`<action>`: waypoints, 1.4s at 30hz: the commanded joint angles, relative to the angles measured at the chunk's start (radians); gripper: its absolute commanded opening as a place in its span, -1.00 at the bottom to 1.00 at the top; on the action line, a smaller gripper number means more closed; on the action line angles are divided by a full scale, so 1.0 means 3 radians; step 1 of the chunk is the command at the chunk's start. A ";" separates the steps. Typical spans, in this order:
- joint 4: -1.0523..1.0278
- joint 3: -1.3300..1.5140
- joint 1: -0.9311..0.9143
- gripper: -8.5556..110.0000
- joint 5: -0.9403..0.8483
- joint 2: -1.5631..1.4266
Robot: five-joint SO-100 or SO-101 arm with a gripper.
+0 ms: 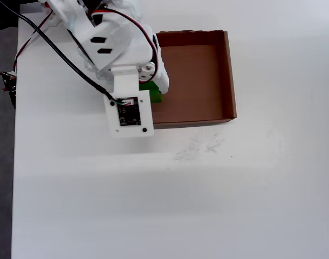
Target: Grasp a green cube and put it in a box.
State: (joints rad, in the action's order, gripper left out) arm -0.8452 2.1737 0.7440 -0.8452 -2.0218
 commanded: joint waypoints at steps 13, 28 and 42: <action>-0.0041 0.0133 0.0419 -0.56 0.0010 0.0501; -0.0578 -0.0046 0.0123 -0.42 0.0005 0.0184; -0.1033 0.0368 -0.1212 -0.47 -0.1064 -0.1268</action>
State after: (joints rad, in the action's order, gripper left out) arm -1.1490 2.2718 0.4357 -1.0784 -2.3086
